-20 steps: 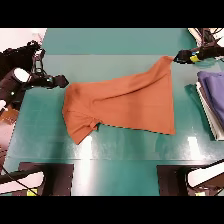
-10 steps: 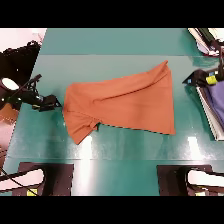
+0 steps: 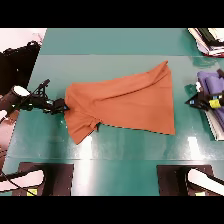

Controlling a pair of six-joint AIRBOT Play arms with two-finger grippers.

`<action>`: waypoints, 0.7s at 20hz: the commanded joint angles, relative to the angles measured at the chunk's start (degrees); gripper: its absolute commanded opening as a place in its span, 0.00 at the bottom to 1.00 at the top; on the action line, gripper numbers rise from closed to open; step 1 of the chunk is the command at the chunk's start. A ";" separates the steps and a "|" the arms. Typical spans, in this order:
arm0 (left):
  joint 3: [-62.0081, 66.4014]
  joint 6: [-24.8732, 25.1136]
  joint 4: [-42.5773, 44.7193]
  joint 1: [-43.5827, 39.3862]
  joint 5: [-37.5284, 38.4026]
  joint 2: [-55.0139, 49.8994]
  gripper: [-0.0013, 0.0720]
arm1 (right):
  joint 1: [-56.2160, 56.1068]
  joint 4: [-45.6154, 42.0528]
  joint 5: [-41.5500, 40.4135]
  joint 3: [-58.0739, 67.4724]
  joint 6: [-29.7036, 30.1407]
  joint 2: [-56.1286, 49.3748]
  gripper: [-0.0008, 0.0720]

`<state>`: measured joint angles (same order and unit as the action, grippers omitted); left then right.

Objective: Fold the shirts.

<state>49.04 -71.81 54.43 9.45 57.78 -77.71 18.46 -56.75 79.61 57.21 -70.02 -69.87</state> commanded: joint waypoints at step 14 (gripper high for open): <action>4.72 -0.20 -1.53 -1.22 3.32 0.24 0.05 | -11.39 -3.23 -8.70 -23.30 -0.98 1.86 0.19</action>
<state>53.41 -72.05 52.90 8.21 59.92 -77.58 10.00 -59.55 72.69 34.70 -70.65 -67.99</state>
